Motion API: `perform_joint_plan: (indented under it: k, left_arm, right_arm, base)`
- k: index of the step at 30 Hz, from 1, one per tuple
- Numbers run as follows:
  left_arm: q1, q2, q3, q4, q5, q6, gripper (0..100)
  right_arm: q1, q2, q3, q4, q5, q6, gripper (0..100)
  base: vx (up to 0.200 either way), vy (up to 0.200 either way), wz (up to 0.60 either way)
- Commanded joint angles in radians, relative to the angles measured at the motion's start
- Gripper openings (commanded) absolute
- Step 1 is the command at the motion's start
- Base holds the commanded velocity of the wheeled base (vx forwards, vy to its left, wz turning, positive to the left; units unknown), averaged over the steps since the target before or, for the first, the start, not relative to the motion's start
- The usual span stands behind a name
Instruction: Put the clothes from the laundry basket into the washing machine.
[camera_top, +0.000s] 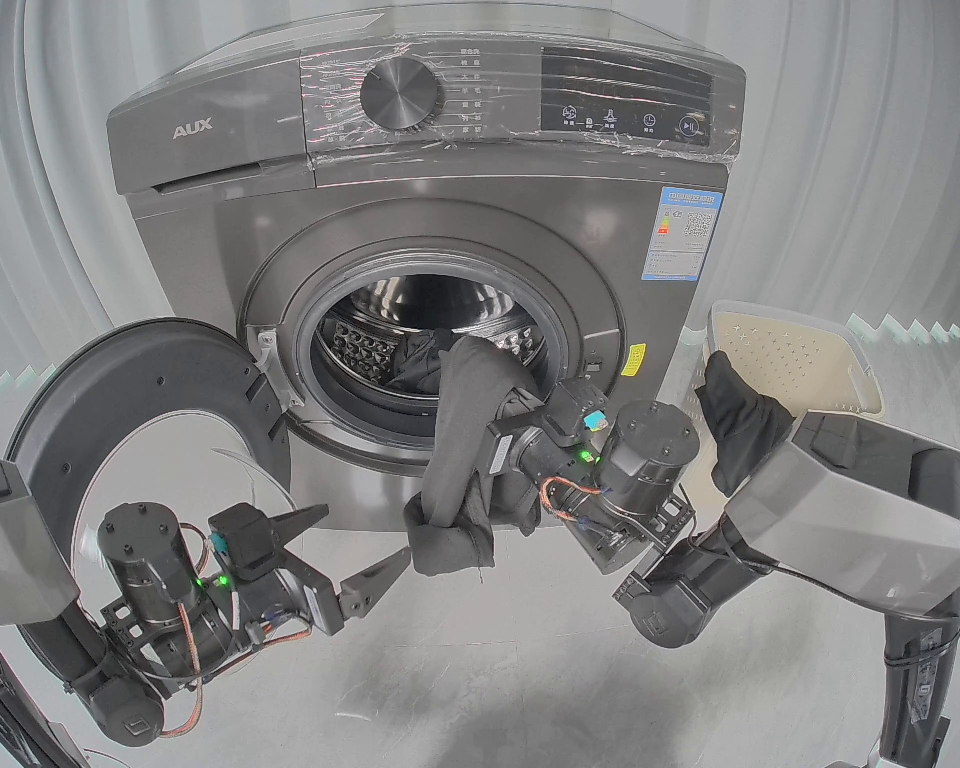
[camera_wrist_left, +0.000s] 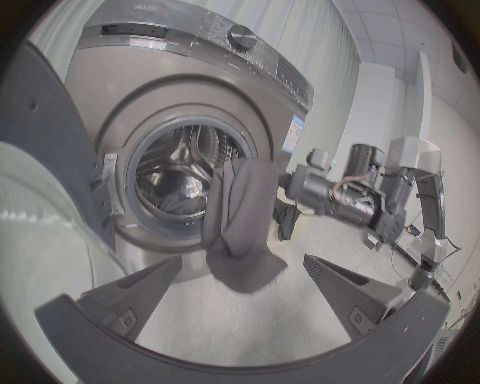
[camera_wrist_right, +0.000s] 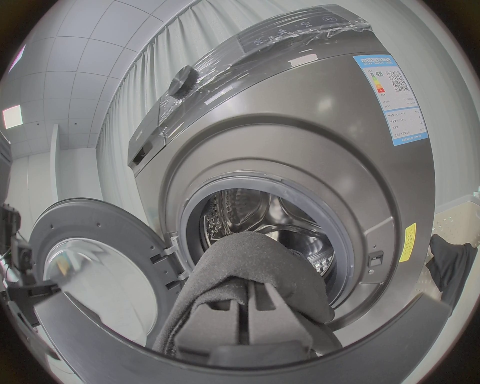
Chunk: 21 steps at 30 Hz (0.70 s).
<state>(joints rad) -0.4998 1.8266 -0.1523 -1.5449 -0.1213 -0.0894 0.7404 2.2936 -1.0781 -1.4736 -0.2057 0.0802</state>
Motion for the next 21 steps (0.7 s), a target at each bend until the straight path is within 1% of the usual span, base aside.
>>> perform_joint_plan:
  k: [1,4,11,21]
  left_arm:
    - [-0.002,0.049,-0.099,0.0,0.003,-0.004,100]
    - [-0.008,0.086,-0.127,0.0,0.002,-0.003,100]
    - [-0.005,0.154,-0.184,0.0,0.003,-0.003,100]
    - [0.006,0.253,-0.309,0.0,0.006,-0.001,100]
  right_arm:
    - [0.043,-0.057,0.076,-0.011,0.005,0.0,0]
    - [0.063,-0.066,0.092,-0.011,0.005,0.0,0]
    - [0.094,-0.066,0.093,-0.011,0.005,0.0,0]
    - [0.157,-0.086,0.121,-0.014,0.005,0.001,0]
  base:
    - [0.0,0.0,0.0]
    - [0.0,0.0,0.0]
    - [0.0,0.0,0.0]
    - [0.0,0.0,0.0]
